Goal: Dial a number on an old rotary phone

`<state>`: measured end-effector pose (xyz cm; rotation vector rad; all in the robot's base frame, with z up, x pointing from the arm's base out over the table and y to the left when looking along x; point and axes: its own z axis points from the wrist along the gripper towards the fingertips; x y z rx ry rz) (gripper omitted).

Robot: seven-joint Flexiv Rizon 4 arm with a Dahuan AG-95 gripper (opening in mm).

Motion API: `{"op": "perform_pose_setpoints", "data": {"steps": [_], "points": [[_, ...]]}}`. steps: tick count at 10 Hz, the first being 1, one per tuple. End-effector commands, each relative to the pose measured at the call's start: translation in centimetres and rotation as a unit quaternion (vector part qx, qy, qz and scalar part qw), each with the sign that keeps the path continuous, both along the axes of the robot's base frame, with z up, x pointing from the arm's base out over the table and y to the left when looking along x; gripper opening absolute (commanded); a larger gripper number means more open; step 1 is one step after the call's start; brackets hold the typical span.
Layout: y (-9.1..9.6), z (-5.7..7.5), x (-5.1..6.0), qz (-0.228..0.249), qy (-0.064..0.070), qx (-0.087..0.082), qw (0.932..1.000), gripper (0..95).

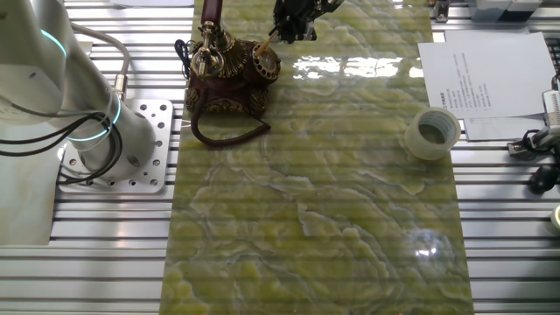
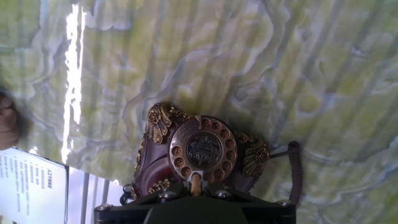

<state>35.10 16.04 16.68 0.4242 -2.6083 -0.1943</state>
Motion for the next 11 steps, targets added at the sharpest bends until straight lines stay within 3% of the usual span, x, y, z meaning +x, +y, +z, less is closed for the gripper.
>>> {"op": "perform_pose_setpoints", "data": {"steps": [1, 11], "points": [[0.05, -0.19, 0.04, 0.000, 0.000, 0.002, 1.0000, 0.0], [0.22, -0.24, 0.01, -0.003, 0.001, 0.009, 1.0000, 0.0]]}}
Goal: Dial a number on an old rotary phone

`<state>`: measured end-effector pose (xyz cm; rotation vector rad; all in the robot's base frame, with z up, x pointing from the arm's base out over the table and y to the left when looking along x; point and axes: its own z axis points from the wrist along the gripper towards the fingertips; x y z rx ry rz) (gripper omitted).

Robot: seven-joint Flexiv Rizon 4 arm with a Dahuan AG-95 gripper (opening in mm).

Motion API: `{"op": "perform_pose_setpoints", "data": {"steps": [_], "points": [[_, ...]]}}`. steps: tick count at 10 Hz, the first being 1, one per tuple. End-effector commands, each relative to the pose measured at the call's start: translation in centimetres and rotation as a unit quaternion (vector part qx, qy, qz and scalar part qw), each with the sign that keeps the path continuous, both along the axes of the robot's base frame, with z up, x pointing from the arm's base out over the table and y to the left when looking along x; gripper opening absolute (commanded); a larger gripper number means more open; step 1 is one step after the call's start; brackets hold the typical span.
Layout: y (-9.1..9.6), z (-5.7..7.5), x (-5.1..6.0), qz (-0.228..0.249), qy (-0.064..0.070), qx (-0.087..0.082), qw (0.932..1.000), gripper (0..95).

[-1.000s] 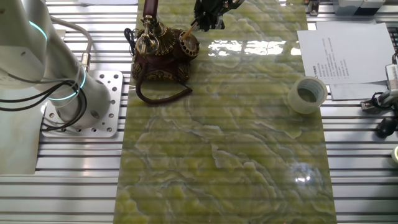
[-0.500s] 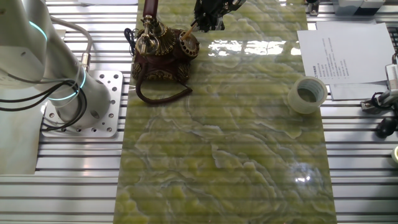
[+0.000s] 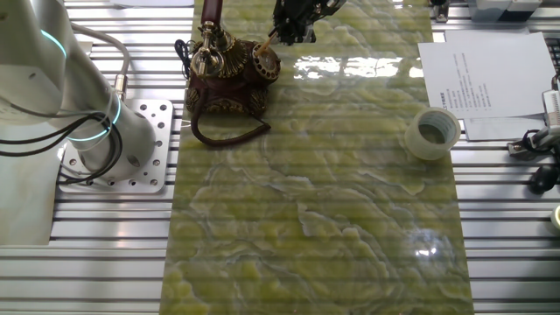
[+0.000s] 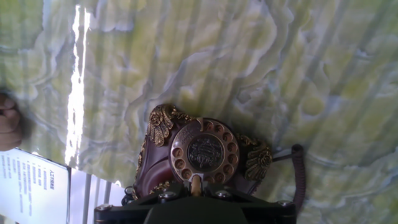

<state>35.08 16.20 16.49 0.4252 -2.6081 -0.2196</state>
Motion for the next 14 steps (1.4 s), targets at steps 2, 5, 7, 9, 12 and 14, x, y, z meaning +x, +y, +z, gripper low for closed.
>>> {"op": "perform_pose_setpoints", "data": {"steps": [2, 5, 7, 9, 12, 14], "points": [[0.12, -0.06, 0.03, -0.003, 0.000, 0.002, 1.0000, 0.0], [0.22, -0.07, 0.02, -0.008, -0.001, 0.006, 0.9999, 0.0], [0.44, -0.09, 0.13, -0.013, -0.001, 0.006, 0.9999, 0.0], [0.59, -0.14, 0.24, -0.014, -0.001, 0.004, 0.9999, 0.0], [0.67, -0.19, 0.30, -0.016, 0.000, 0.006, 0.9998, 0.0], [0.76, -0.18, 0.39, -0.018, 0.000, 0.006, 0.9998, 0.0]]}}
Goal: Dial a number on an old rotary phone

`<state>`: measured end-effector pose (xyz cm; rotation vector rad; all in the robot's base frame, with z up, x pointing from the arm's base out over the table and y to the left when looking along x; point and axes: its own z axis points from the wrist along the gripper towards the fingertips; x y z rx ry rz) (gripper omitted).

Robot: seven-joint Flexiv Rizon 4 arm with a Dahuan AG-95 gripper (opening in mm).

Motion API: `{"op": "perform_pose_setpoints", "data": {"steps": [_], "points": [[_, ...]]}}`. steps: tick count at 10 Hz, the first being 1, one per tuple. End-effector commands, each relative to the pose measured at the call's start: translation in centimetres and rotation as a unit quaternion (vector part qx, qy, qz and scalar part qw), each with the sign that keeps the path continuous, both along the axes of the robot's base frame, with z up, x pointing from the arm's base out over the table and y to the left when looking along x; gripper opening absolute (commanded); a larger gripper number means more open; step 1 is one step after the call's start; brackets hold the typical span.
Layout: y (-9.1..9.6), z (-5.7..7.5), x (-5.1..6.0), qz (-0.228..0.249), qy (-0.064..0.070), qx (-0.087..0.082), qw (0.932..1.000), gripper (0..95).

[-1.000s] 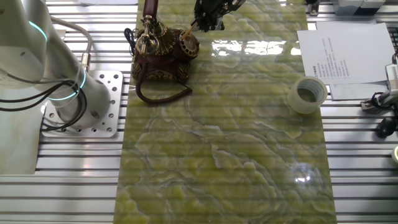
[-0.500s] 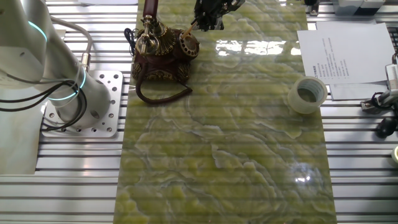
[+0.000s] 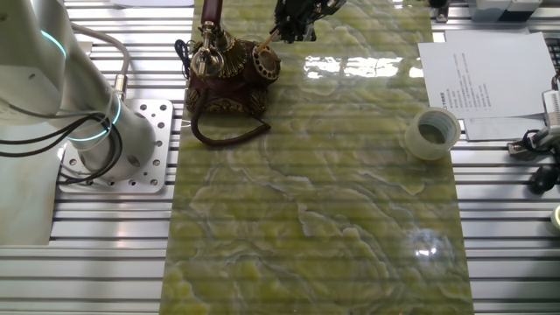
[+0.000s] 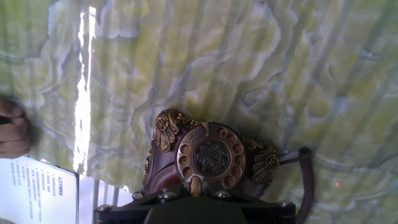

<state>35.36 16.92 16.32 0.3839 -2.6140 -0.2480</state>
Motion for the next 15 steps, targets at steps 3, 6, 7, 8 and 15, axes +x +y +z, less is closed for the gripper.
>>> {"op": "perform_pose_setpoints", "data": {"steps": [3, 6, 7, 8, 15], "points": [[0.32, 0.08, 0.41, -0.004, -0.001, -0.001, 1.0000, 0.0], [0.65, 0.05, 0.73, -0.008, 0.000, 0.000, 1.0000, 0.0], [0.67, 0.03, 0.75, -0.009, 0.000, 0.000, 1.0000, 0.0], [0.68, -0.01, 0.76, -0.008, -0.001, -0.001, 1.0000, 0.0], [0.70, 0.13, 0.75, -0.006, 0.003, -0.004, 1.0000, 0.0]]}}
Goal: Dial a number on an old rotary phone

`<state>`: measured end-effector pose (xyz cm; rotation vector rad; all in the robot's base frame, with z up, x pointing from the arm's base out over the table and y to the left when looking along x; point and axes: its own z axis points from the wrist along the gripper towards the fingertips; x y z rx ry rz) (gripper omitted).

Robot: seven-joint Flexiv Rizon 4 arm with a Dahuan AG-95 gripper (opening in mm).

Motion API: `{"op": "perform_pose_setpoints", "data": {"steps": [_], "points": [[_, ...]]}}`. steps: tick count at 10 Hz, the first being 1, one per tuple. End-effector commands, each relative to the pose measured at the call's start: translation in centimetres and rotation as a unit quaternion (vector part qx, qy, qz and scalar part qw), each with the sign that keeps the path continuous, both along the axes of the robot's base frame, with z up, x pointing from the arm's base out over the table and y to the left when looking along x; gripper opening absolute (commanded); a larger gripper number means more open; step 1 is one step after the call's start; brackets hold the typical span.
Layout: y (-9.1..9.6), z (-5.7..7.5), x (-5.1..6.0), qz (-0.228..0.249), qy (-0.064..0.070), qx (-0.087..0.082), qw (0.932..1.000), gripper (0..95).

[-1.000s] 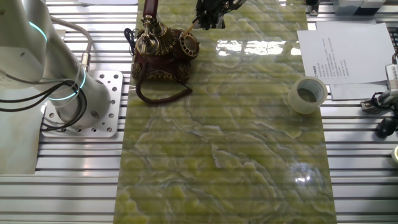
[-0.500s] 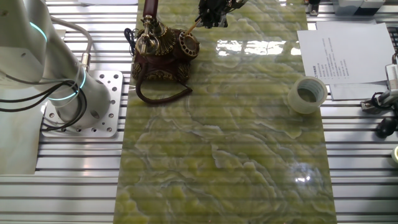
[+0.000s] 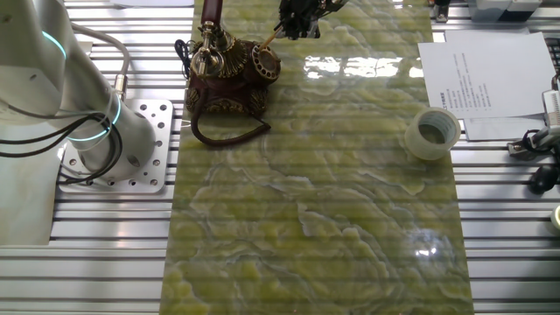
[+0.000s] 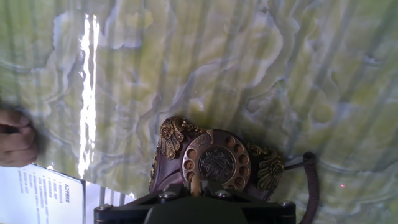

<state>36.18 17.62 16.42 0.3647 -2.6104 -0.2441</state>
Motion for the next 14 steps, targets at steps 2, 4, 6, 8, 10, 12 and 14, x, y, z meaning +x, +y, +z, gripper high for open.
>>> {"op": "perform_pose_setpoints", "data": {"steps": [2, 4, 6, 8, 10, 12, 14], "points": [[0.0, 0.3, -0.1, 0.001, 0.004, -0.005, 1.0000, 0.0], [-0.1, 0.5, -0.1, 0.002, 0.003, -0.006, 1.0000, 0.0], [-0.2, 0.7, -0.2, 0.012, 0.004, -0.019, 0.9997, 0.0], [-0.2, 0.7, -0.2, 0.015, 0.004, -0.022, 0.9997, 0.0], [-0.5, 0.6, -0.4, 0.017, 0.002, -0.023, 0.9996, 0.0], [-0.8, 0.7, -0.7, 0.020, 0.001, -0.025, 0.9995, 0.0], [-1.1, 0.8, -0.7, 0.022, 0.000, -0.024, 0.9995, 0.0]]}}
